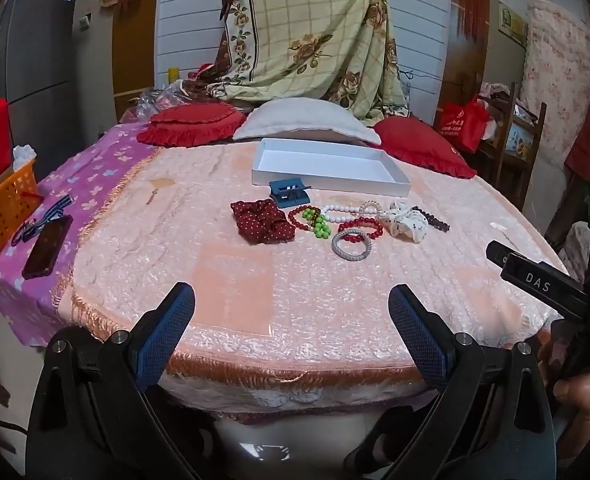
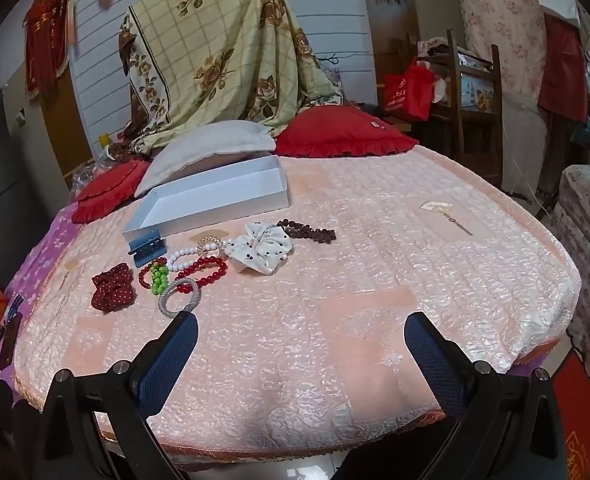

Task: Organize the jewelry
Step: 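Move both tools toward the jewelry scattered beside the white tray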

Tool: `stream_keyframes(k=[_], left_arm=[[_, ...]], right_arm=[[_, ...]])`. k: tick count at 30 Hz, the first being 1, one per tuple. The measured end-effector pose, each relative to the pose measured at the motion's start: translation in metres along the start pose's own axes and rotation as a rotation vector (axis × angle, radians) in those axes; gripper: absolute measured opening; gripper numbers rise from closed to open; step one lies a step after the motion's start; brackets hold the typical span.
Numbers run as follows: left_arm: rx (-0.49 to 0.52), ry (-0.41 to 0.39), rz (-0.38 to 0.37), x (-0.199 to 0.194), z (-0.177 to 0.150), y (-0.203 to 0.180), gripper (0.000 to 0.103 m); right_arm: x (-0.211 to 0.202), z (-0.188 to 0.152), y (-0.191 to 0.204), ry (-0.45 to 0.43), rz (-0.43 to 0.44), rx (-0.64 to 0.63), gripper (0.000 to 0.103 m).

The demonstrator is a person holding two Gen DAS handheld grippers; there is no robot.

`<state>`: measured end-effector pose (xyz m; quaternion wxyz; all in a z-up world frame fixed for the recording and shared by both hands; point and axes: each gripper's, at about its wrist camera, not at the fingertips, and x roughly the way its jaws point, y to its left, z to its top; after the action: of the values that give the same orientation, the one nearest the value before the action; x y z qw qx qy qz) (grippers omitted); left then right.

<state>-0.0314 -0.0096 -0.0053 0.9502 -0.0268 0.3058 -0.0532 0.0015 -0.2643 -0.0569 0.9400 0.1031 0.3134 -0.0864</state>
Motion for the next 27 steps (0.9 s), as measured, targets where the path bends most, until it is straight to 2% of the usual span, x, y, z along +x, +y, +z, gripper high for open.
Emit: stream_keyframes(k=[6, 9, 13, 16, 21, 24, 27], left_arm=[[0.016, 0.002, -0.019, -0.001, -0.003, -0.003, 0.098], [0.02, -0.01, -0.005, 0.001, 0.001, -0.002, 0.098], [-0.026, -0.068, 0.079, -0.004, 0.014, 0.016, 0.098], [-0.067, -0.061, 0.14, 0.0, 0.023, 0.034, 0.098], [-0.047, -0.073, 0.258, 0.005, 0.027, 0.051, 0.098], [-0.046, -0.06, 0.282, 0.01, 0.027, 0.057, 0.098], [-0.061, -0.016, 0.268, 0.017, 0.022, 0.063, 0.098]], right_arm=[[0.003, -0.002, 0.001, 0.009, 0.002, -0.012, 0.102], [0.003, -0.003, 0.001, 0.011, 0.013, -0.015, 0.102], [0.004, -0.005, 0.004, 0.012, 0.024, -0.033, 0.102], [0.008, -0.007, 0.008, 0.023, 0.032, -0.051, 0.101], [0.009, -0.011, 0.017, 0.025, 0.04, -0.09, 0.097], [0.01, -0.012, 0.022, 0.026, 0.051, -0.112, 0.097], [0.012, -0.015, 0.027, 0.03, 0.057, -0.132, 0.097]])
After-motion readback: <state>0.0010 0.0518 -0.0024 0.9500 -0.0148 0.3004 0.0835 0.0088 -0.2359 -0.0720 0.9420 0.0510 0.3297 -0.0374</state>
